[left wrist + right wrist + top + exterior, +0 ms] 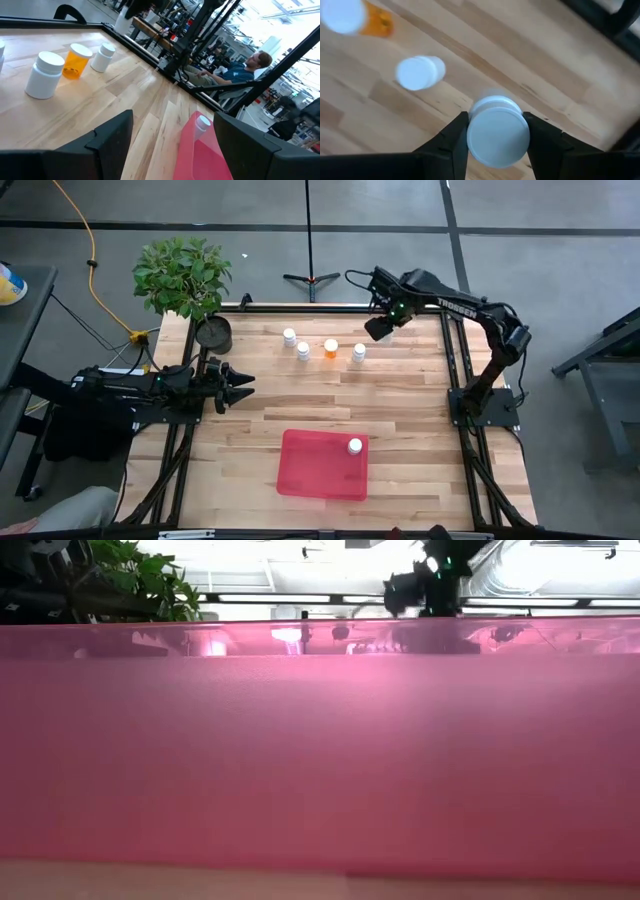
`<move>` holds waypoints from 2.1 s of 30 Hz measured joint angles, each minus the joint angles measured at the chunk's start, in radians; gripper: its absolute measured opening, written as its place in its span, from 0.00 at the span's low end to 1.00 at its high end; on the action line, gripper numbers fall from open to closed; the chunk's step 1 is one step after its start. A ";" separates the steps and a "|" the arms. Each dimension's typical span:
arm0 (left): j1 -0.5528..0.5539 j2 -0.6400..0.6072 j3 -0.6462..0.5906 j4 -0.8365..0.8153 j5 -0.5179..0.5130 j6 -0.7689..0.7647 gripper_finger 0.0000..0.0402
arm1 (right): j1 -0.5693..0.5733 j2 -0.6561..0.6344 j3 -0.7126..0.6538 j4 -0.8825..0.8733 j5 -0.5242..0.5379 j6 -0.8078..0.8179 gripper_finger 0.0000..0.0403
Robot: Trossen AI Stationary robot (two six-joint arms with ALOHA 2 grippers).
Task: Pick and place pill bottles into a basket
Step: Put the white pill bottle into the red bin
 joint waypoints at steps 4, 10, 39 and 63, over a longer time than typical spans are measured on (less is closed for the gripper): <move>0.000 0.000 0.000 0.000 0.000 0.000 0.77 | 0.040 -0.001 0.137 -0.076 0.034 0.001 0.37; 0.000 0.000 0.000 0.000 0.000 0.000 0.77 | 0.105 -0.002 0.334 -0.103 0.052 0.015 0.37; 0.000 0.000 0.000 0.000 0.000 0.031 0.77 | 0.656 0.069 0.490 0.145 0.036 0.218 0.37; 0.000 0.000 0.000 0.000 0.000 0.032 0.77 | 0.846 0.254 0.488 0.137 -0.085 0.339 0.37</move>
